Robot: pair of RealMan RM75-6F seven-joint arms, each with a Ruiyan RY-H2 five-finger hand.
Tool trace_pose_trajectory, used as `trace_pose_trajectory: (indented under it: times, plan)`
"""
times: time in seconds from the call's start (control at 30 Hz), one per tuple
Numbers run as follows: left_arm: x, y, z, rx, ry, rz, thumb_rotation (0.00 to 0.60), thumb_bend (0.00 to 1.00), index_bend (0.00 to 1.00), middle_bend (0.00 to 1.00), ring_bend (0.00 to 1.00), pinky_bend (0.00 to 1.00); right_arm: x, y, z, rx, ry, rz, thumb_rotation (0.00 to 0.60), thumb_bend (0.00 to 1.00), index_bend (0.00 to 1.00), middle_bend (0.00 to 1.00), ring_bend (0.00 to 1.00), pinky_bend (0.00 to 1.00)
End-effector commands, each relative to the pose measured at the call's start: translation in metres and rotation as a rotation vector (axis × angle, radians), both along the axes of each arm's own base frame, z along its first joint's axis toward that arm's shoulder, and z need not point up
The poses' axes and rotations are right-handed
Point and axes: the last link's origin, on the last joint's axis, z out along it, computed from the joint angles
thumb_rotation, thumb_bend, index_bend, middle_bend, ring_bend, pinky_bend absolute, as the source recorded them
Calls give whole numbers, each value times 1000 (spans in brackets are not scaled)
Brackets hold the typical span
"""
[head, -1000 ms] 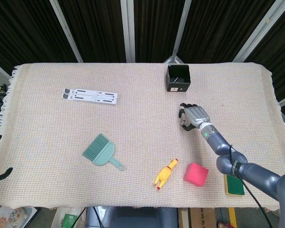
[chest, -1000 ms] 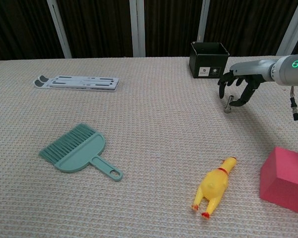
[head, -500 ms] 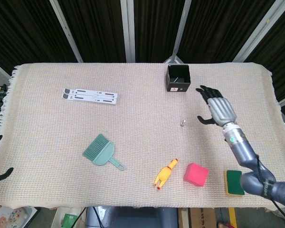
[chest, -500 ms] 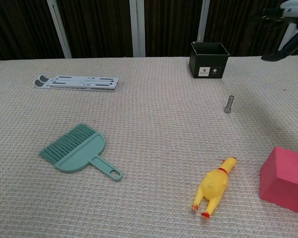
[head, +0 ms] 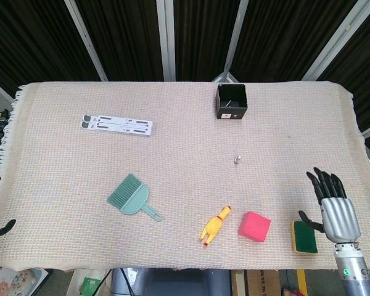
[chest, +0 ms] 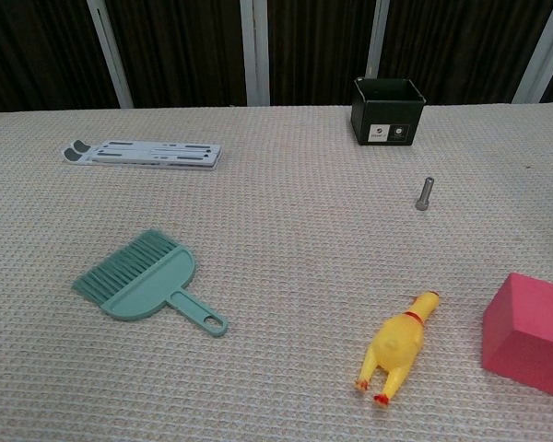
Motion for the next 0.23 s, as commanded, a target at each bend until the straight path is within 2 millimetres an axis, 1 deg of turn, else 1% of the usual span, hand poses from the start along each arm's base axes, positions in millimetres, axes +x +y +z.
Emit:
trace_pose_trajectory:
  times: [0.03, 0.23]
  plan:
    - [0, 0, 1, 2, -2, -4, 600, 235, 109, 0, 0, 0, -3, 7, -10, -23, 82, 23, 600, 226, 71, 6, 0, 0]
    - [-2, 3, 1, -1, -3, -17, 600, 235, 109, 0, 0, 0, -5, 6, -12, -42, 113, 11, 600, 226, 71, 5, 0, 0]
